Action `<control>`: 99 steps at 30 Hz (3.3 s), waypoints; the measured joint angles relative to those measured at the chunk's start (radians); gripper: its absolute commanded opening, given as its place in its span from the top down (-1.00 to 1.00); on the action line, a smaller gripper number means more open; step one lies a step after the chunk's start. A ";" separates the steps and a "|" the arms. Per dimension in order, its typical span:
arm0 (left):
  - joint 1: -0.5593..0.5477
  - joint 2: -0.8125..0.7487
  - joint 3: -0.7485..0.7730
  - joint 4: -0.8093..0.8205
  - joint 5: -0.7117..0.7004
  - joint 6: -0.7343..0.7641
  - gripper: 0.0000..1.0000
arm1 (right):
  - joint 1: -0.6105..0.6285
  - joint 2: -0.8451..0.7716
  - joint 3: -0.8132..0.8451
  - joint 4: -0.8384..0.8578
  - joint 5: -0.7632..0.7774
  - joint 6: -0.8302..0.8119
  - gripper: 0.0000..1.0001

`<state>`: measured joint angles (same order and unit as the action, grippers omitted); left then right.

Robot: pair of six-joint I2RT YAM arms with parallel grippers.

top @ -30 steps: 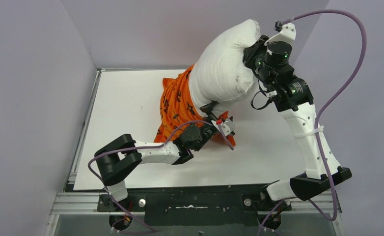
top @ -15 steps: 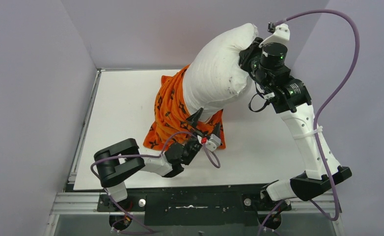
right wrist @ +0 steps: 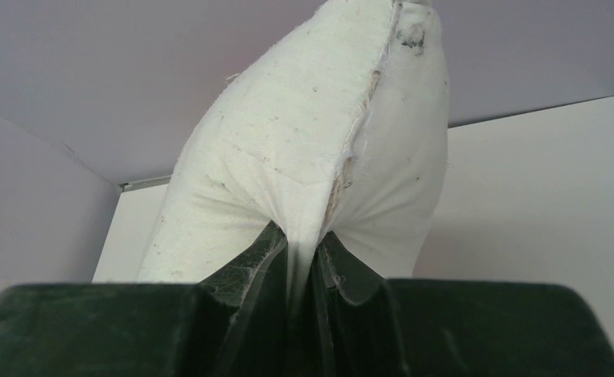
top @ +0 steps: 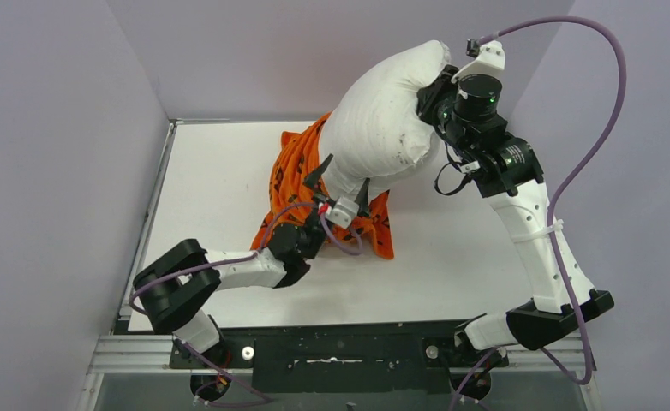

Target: Remove the pillowcase from the pillow

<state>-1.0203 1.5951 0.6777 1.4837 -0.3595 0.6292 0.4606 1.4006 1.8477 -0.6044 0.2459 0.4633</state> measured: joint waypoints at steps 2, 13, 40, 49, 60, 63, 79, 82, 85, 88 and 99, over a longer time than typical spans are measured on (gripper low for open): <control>0.060 -0.005 0.077 -0.106 0.071 -0.063 -0.95 | 0.000 0.000 0.000 0.000 -0.002 0.000 1.00; 0.248 0.179 0.650 -0.816 0.687 -0.320 1.00 | -0.009 0.004 0.001 0.000 0.022 -0.018 1.00; 1.112 -0.006 0.668 -0.376 0.878 -1.750 1.00 | -0.249 -0.237 -0.702 0.713 -0.703 -0.074 -0.98; 1.254 0.187 0.959 -0.060 0.893 -2.346 1.00 | -0.186 0.221 -0.603 0.817 -0.904 -0.061 -0.92; 1.231 0.269 1.142 0.080 0.953 -2.636 1.00 | -0.152 0.531 -0.342 1.294 -1.156 0.254 -0.86; 1.231 0.285 1.205 0.080 0.951 -2.664 1.00 | -0.110 0.582 -0.301 1.339 -1.191 0.303 -0.73; 1.238 0.343 1.266 0.080 0.898 -2.694 1.00 | 0.047 0.704 -0.193 1.345 -1.244 0.333 1.00; 1.238 0.349 1.266 0.080 0.894 -2.694 1.00 | 0.046 0.703 -0.235 1.342 -1.213 0.331 1.00; 1.239 0.362 1.272 0.080 0.871 -2.694 1.00 | 0.045 0.685 -0.336 1.338 -1.151 0.326 1.00; 1.245 0.389 1.306 0.080 0.842 -2.694 1.00 | 0.050 0.674 -0.457 1.320 -1.082 0.313 1.00; 1.252 0.532 1.602 0.076 0.807 -2.691 1.00 | 0.103 0.634 -0.615 1.228 -0.872 0.283 1.00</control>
<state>0.2321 2.1273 2.2799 1.5600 0.4477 -2.0617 0.5636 2.0346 1.2327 0.6235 -0.6262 0.7467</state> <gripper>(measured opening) 0.130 0.047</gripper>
